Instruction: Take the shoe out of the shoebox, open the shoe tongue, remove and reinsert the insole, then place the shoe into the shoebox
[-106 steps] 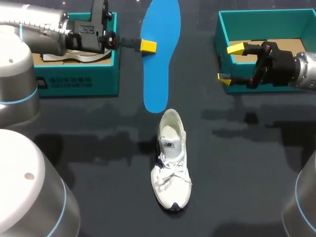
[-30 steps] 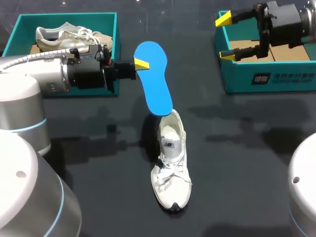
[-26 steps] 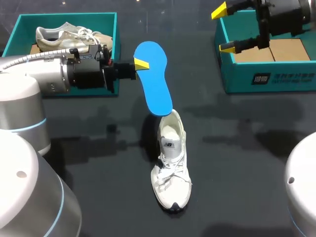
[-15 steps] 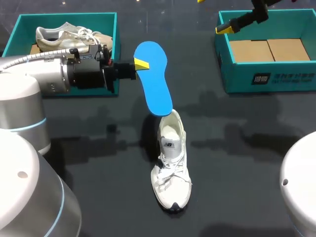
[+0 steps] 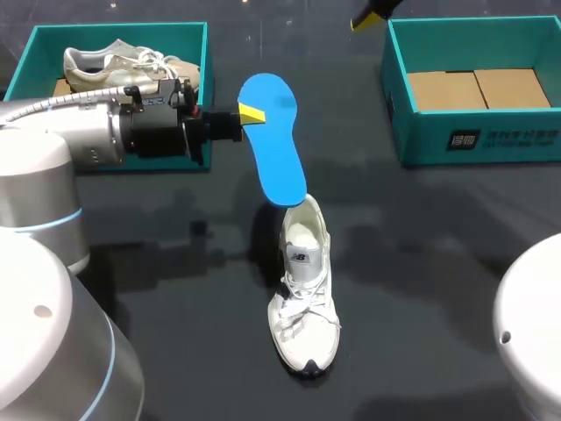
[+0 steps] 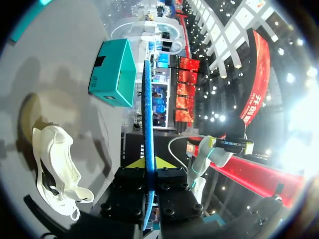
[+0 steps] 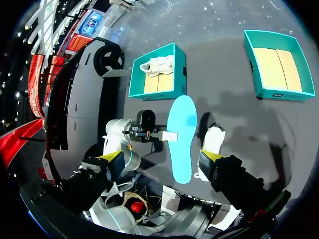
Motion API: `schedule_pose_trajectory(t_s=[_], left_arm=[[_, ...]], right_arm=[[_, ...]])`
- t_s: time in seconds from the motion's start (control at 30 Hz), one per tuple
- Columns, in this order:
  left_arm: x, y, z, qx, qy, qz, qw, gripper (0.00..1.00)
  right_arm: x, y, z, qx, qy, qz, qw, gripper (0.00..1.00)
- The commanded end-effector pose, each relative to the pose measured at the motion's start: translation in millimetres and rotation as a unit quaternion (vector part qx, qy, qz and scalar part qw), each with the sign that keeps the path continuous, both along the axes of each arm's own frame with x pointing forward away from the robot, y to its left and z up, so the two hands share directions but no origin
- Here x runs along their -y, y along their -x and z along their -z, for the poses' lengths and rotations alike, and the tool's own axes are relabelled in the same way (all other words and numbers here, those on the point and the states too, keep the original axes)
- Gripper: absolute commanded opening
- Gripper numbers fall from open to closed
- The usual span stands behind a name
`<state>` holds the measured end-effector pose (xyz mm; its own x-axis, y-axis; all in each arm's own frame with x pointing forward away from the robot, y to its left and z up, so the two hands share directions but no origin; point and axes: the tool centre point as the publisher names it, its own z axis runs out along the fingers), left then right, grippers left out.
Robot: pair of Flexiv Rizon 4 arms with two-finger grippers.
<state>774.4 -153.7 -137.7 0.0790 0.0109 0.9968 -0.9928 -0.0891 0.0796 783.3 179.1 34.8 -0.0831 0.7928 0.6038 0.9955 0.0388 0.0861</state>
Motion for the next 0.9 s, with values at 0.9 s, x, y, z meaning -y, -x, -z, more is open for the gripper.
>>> schedule_pose_trajectory(t_s=[0.9], left_arm=[[0.1, 0.7, 0.2, 0.0, 0.0, -0.001, 1.0, 0.0]], right_arm=[[-84.6, 5.7, 14.1, 0.034, 0.302, -0.006, 0.953, 1.0]])
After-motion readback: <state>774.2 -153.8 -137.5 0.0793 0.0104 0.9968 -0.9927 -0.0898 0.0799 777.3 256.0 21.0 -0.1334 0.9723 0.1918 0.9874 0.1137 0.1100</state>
